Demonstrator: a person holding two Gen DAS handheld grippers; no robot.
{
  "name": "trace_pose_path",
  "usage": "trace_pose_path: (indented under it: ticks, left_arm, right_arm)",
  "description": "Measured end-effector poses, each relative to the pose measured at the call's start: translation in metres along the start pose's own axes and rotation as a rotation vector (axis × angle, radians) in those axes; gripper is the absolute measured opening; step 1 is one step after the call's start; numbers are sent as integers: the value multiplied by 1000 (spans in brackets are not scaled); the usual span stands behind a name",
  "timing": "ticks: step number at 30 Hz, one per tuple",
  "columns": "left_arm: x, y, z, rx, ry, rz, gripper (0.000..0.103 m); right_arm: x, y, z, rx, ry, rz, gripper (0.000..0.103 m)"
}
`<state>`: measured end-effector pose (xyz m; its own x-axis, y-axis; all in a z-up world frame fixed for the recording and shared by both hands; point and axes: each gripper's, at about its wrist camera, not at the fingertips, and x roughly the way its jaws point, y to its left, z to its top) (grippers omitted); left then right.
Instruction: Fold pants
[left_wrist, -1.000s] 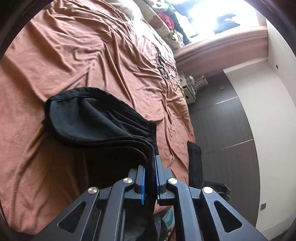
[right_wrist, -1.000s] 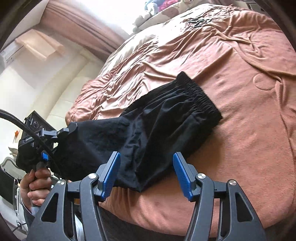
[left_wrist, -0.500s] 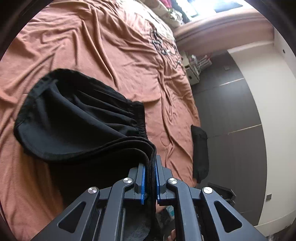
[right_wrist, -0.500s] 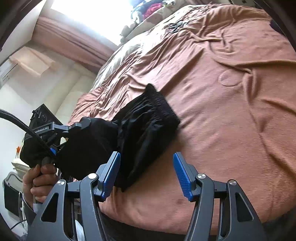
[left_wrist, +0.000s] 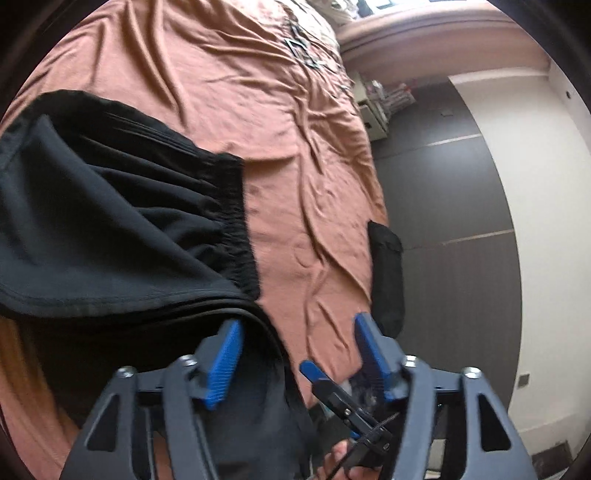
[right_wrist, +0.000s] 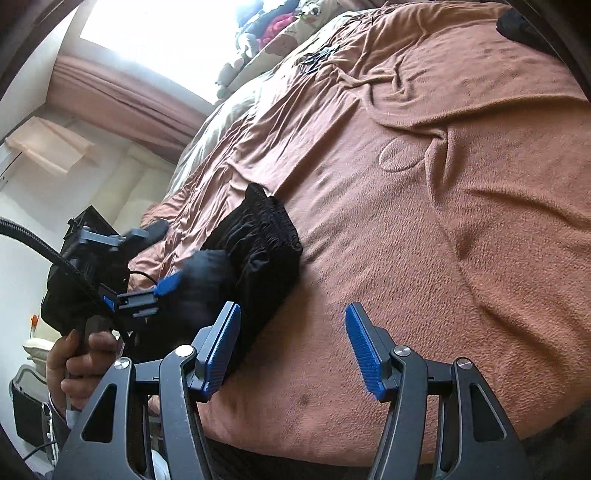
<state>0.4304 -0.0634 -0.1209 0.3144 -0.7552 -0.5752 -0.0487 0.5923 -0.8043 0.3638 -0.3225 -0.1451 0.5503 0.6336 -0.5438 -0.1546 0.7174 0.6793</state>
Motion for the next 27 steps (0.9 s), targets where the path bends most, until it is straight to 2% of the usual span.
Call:
trace_pose_path:
  ticks: [3,7,10,14,27]
  left_arm:
    - [-2,-8,-5,24,10,-20,74]
    - [-13,-9,-14,47,-3,-21,88]
    - [-24,2,-21,38,-20,-2,96]
    - [-38,26,-27,-10,-46,26,98]
    - [-73,93,-41,-155,-112,40,99]
  right_arm:
    - [-4,2,3,-2,-14,4,58]
    - [-6,8,5,-24,-15,7,58]
    - [3,14,4,-44,11,5,69]
    - [21,22,2,-75,47,-13,70]
    - [68,39,3,-121,108,-53,70]
